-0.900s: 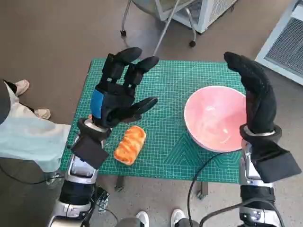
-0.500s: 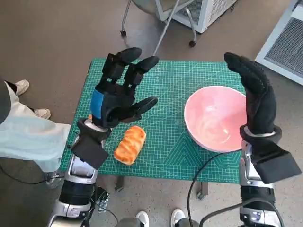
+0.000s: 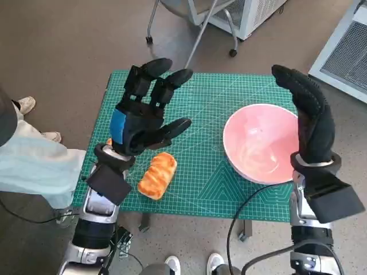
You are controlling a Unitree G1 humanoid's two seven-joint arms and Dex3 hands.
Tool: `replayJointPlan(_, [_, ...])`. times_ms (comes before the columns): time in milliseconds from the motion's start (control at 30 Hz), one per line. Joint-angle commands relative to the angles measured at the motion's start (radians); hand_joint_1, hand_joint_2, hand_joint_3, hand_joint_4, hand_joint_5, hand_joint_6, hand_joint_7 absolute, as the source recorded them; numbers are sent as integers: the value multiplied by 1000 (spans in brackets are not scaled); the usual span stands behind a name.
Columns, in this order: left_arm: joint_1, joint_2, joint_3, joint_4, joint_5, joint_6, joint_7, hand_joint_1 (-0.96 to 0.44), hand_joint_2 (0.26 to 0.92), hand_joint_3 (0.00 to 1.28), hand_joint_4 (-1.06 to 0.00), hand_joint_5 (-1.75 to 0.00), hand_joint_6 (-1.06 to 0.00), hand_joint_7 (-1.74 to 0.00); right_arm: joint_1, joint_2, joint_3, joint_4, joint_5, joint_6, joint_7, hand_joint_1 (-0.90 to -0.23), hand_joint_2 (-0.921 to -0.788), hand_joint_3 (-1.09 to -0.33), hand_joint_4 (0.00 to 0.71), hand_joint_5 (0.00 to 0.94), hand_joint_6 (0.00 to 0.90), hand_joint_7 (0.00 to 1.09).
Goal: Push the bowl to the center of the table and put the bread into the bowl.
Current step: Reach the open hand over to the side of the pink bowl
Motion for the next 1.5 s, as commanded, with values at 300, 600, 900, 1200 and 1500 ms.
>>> replayJointPlan(300, [13,-7,-2,-15,2,2,12,-4,824,265,-26,-843,-37,-967,22,-2,-3,1,3,16,6,-612,-921,-765,369,0,50,745])
replayJointPlan(600, [16,-10,-2,-15,5,-1,18,-4,824,267,-25,-845,-36,-969,27,-7,-8,7,7,8,9,-613,-921,-765,369,0,50,745])
replayJointPlan(900, [25,-12,-3,-21,13,-4,27,-8,825,270,-24,-849,-36,-973,32,-76,-82,89,61,-30,35,-606,-921,-769,362,0,47,742])
replayJointPlan(1200, [34,-4,2,-12,16,-16,42,-23,825,271,-28,-846,-38,-969,87,-122,-200,114,50,-44,-56,-554,-921,-818,348,0,3,817])
replayJointPlan(1500, [31,-3,5,6,20,-30,58,-22,828,269,-41,-841,-43,-961,73,-154,-295,395,38,-133,-149,-502,-921,-843,347,2,-1,820])
